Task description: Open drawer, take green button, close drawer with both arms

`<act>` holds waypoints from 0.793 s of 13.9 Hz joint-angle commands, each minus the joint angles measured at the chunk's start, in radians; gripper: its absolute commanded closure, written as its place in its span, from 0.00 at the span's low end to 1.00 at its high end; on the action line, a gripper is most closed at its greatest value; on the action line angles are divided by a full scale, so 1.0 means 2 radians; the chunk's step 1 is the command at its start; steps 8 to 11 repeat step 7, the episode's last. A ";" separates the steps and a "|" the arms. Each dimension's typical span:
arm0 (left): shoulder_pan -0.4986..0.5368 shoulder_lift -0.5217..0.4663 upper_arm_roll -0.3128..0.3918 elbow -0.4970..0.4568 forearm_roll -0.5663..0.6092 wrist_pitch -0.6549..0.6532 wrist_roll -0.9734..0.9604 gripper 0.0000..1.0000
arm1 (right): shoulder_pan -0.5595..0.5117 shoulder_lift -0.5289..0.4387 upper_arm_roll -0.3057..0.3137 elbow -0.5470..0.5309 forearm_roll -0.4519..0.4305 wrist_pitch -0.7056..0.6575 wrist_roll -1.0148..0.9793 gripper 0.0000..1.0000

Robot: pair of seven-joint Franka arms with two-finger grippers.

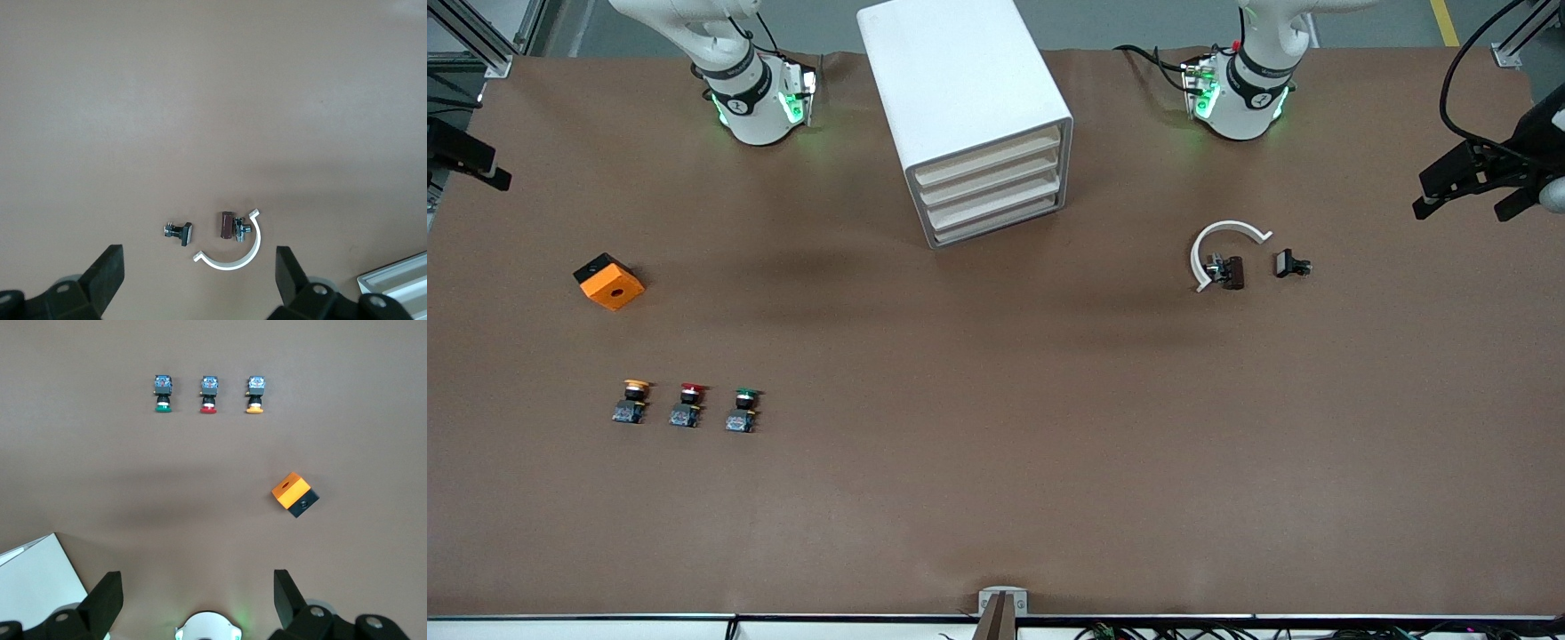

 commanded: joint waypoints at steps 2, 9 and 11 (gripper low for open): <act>-0.002 0.014 -0.002 0.017 0.012 -0.013 -0.014 0.00 | 0.008 -0.026 0.001 -0.032 -0.006 0.015 0.019 0.00; 0.002 0.013 -0.001 0.017 0.011 -0.013 -0.010 0.00 | 0.013 -0.026 0.000 -0.027 -0.005 0.025 0.020 0.00; 0.002 0.013 -0.001 0.017 0.011 -0.013 -0.010 0.00 | 0.013 -0.026 0.000 -0.027 -0.005 0.025 0.020 0.00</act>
